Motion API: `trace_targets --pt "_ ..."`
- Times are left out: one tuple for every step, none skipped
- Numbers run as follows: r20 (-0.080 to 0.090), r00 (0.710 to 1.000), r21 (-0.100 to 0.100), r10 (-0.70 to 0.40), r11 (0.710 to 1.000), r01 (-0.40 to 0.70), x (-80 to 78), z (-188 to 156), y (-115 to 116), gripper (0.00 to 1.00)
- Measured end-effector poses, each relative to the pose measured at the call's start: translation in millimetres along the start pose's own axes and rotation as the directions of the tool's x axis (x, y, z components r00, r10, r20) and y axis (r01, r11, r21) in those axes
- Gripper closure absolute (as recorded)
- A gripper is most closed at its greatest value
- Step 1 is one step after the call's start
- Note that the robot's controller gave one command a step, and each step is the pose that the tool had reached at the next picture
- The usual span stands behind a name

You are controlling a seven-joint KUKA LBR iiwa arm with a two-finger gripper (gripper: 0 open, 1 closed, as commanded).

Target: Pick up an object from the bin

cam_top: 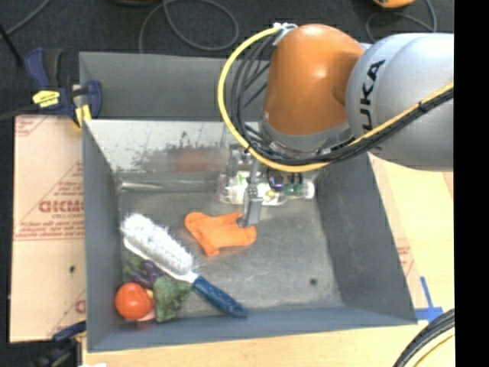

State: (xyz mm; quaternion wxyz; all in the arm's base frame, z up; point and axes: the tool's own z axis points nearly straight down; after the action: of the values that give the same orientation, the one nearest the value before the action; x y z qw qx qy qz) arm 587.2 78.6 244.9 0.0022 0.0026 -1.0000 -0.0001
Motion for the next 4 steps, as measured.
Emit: trace_targets --pt "0.008 1.000 -0.001 0.002 1.000 -0.002 -1.3 -5.0 -0.4 0.00" --pt "0.010 0.998 -0.002 0.066 0.998 -0.066 4.4 62.3 7.6 0.00" --pt "0.010 0.992 -0.003 0.129 0.992 -0.129 6.1 84.5 17.7 0.00" --pt "0.013 0.962 -0.006 0.271 0.962 -0.271 -6.2 84.1 11.1 0.00"
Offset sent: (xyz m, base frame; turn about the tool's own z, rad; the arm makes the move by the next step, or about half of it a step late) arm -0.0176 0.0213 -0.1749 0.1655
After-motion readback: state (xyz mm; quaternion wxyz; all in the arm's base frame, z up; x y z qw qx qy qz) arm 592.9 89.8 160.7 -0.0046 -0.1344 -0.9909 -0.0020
